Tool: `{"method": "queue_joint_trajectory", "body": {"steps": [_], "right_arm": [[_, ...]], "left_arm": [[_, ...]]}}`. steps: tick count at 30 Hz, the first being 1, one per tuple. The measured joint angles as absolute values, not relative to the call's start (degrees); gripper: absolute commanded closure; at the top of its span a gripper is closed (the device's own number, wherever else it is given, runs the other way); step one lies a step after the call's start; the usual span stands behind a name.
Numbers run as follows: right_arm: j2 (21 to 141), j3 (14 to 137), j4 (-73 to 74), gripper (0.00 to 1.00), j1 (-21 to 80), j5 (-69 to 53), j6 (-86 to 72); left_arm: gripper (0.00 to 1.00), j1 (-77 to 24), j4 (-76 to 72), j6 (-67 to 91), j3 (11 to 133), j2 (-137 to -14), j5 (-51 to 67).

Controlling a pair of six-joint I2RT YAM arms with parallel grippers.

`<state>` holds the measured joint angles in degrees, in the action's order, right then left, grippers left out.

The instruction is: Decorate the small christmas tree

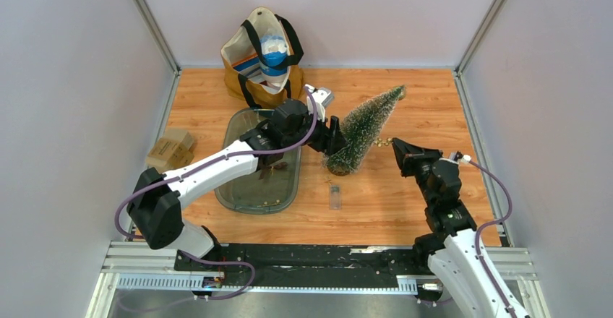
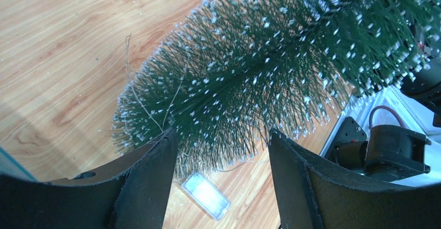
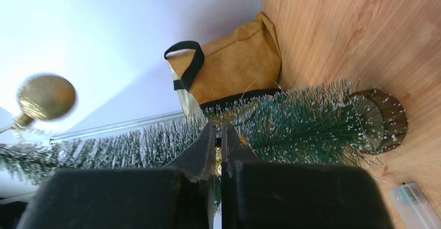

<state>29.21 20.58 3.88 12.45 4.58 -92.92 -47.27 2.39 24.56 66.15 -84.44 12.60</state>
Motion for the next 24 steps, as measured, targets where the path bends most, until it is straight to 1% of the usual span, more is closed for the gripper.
{"method": "queue_joint_trajectory", "body": {"steps": [4,12,16,20,24], "right_arm": [[30.44,20.58,3.81,1.0,16.67,6.87,-93.19],[34.76,20.78,3.79,1.0,22.7,10.2,-92.9],[34.89,21.21,3.86,1.0,24.77,11.9,-92.55],[34.28,21.58,4.05,0.86,25.23,13.63,-92.05],[32.23,21.87,4.91,0.61,25.32,15.79,-90.78]], "left_arm": [[0.29,-47.27,2.37,24.56,66.15,-85.3,13.41],[0.3,-47.27,2.33,24.56,66.15,-85.6,14.7],[0.31,-47.27,2.33,24.51,66.15,-85.65,15.22],[0.31,-47.27,2.33,24.51,66.15,-85.65,15.57],[0.31,-47.27,2.31,24.51,66.15,-85.65,15.38]]}}
